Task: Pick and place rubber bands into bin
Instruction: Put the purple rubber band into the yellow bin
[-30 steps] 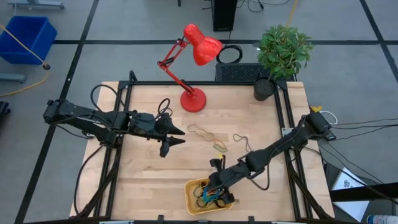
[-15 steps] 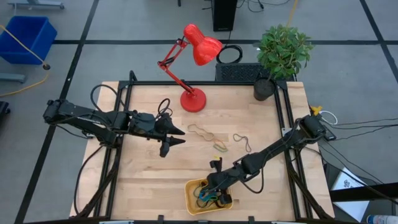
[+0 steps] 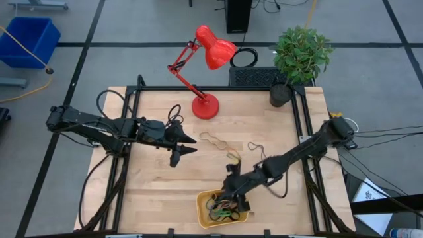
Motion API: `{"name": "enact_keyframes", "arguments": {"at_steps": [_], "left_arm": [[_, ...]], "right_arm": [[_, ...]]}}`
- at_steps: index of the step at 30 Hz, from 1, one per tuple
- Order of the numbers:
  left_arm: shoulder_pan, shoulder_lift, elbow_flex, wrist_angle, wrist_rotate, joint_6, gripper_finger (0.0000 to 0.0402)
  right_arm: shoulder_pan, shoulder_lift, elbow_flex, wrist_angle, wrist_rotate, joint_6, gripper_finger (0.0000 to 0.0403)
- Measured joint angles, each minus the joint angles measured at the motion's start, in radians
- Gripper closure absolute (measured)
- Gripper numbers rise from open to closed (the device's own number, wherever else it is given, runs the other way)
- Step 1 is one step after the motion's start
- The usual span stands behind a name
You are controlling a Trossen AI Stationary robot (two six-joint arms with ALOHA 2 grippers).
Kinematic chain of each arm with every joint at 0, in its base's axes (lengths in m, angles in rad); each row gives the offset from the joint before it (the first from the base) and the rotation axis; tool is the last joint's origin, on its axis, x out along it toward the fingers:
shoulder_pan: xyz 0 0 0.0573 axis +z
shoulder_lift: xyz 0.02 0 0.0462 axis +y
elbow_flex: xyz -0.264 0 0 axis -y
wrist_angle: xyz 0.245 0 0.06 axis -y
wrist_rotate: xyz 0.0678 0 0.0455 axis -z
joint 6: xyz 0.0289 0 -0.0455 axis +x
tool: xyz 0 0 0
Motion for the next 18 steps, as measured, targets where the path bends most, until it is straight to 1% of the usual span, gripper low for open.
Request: {"name": "enact_keyframes", "arguments": {"at_steps": [5,8,11,12,14,16,18], "left_arm": [[0.0,0.0,0.0,0.0,0.0,0.003,0.0224],[0.0,0.0,0.0,0.0,0.0,0.004,0.0224],[0.0,0.0,0.0,0.0,0.0,0.004,0.0224],[0.0,0.0,0.0,0.0,0.0,0.004,0.0224],[0.0,0.0,0.0,0.0,0.0,0.004,0.0224],[0.0,0.0,0.0,0.0,0.0,0.005,0.0224],[0.0,0.0,0.0,0.0,0.001,0.016,0.0224]], "right_arm": [[-0.051,-0.147,0.0,-0.102,0.003,-0.038,0.0214],[-0.087,-0.226,0.0,-0.175,0.003,-0.053,0.0211],[-0.111,-0.291,0.0,-0.26,0.023,-0.111,0.0212],[-0.116,-0.31,0.0,-0.299,0.054,-0.112,0.0214],[-0.124,-0.342,0.0,-0.382,0.166,-0.082,0.0219],[-0.136,-0.363,0.0,-0.502,0.299,-0.005,0.0224],[-0.154,-0.367,0.0,-0.611,0.384,0.089,0.023]]}}
